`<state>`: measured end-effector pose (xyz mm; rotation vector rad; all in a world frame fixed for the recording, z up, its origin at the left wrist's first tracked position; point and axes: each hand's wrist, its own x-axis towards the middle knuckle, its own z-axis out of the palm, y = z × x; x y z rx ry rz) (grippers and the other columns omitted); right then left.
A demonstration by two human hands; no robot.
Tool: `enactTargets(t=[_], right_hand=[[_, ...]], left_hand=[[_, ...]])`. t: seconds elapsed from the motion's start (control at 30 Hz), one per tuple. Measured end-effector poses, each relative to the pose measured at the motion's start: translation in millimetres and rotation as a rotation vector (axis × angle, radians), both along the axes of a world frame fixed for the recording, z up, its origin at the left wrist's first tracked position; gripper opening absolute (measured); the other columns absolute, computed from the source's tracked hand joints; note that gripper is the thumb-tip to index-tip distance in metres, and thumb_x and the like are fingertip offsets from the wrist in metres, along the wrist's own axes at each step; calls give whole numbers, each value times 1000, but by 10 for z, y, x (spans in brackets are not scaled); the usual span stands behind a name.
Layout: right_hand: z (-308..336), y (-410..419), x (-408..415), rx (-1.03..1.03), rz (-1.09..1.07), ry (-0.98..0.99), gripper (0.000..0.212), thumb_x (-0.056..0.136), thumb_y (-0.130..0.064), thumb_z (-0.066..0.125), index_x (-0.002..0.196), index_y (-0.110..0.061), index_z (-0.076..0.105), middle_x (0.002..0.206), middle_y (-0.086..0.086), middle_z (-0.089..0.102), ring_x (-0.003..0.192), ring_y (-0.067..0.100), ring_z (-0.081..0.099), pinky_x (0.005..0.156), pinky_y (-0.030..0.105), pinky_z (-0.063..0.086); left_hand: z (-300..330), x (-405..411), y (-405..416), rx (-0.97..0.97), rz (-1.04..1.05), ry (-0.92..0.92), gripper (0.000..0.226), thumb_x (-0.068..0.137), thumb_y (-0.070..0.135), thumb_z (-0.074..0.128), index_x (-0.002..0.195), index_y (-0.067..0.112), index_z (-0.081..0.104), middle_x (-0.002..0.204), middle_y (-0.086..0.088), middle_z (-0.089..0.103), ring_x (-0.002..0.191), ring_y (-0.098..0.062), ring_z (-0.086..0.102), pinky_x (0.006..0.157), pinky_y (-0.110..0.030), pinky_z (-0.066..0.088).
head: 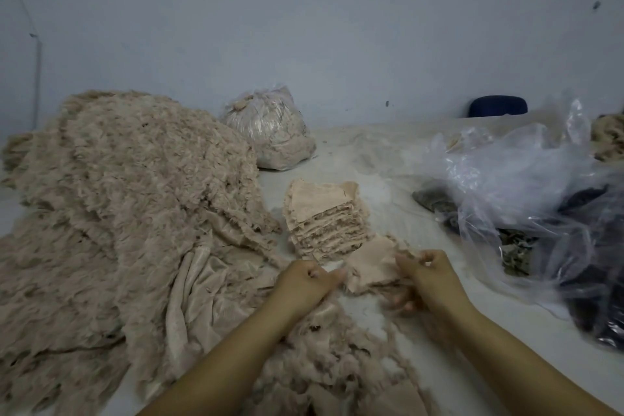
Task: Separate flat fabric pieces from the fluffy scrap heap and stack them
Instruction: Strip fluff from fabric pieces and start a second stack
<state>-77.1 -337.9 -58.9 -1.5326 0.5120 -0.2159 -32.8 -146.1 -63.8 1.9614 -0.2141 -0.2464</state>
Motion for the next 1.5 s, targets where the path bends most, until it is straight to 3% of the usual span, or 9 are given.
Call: enactTargets(t=[0.17, 0.27, 0.47, 0.7, 1.03, 1.17, 1.3, 1.43, 1.5], right_hand=[[48, -111, -4, -776, -106, -218, 14, 90, -19, 58, 100, -20, 48, 105, 1, 49, 83, 12, 49, 70, 30, 39], [45, -72, 138, -1017, 178, -357, 19, 95, -15, 50, 112, -18, 60, 113, -4, 56, 99, 10, 50, 84, 23, 38], [-321, -128, 378, -1279, 551, 90, 54, 103, -44, 25, 151, -19, 22, 160, -2, 15, 148, 16, 4, 118, 32, 5], [-387, -112, 395, -1315, 510, 133, 66, 100, -53, 23, 153, -15, 11, 162, 3, 4, 148, 15, -1, 118, 33, 0], [-374, -61, 346, -1314, 471, 246, 81, 92, -68, 21, 153, -18, 4, 160, 15, -11, 148, 26, -6, 119, 41, 1], [-271, -21, 284, -1260, 415, 199, 75, 94, -63, 25, 152, -17, 12, 161, 11, -1, 148, 23, 0, 119, 40, 0], [-42, 157, 123, -992, 189, -274, 36, 96, -44, 45, 121, -24, 60, 125, -1, 58, 120, 16, 48, 100, 17, 31], [119, 619, -67, -450, 617, -205, 34, 78, -65, 56, 76, -34, 69, 75, -14, 68, 70, -2, 60, 63, 11, 44], [43, 758, -34, -332, 606, -236, 18, 86, -36, 68, 75, -22, 71, 71, -8, 67, 65, 3, 59, 63, 17, 45]], left_hand=[[30, 159, -243, 244, -24, -75, 53, 73, 53, 73, 52, 22, 36, 50, 4, 36, 50, -15, 36, 53, -28, 22], [16, 229, -345, 265, -59, -94, 56, 80, 38, 72, 49, 22, 29, 46, 6, 26, 46, -14, 28, 53, -29, 21], [-41, 306, -372, -10, 62, 67, 43, 99, 15, 48, 56, 14, 48, 54, -3, 45, 46, -13, 38, 48, -21, 33], [-27, 356, -329, -133, 156, 119, 44, 99, 29, 49, 61, 7, 53, 54, -5, 50, 51, -18, 44, 52, -24, 35], [-115, 354, -178, 305, 128, -87, 36, 95, 16, 49, 59, 16, 48, 70, -12, 59, 66, -24, 53, 61, -28, 37], [-108, 346, 49, -13, 136, -33, 43, 96, 8, 49, 54, 14, 52, 51, -2, 52, 49, -14, 46, 56, -21, 40], [-2, 272, 126, -367, 272, -29, 38, 98, 19, 50, 61, 9, 54, 53, 1, 52, 42, -10, 39, 44, -20, 35], [45, 210, 10, -512, 427, -64, 37, 98, 21, 49, 62, 9, 51, 55, -2, 47, 49, -15, 37, 50, -25, 33], [50, 161, -47, -551, 460, -50, 36, 97, 20, 49, 62, 10, 51, 50, 1, 46, 45, -12, 37, 46, -24, 31]])
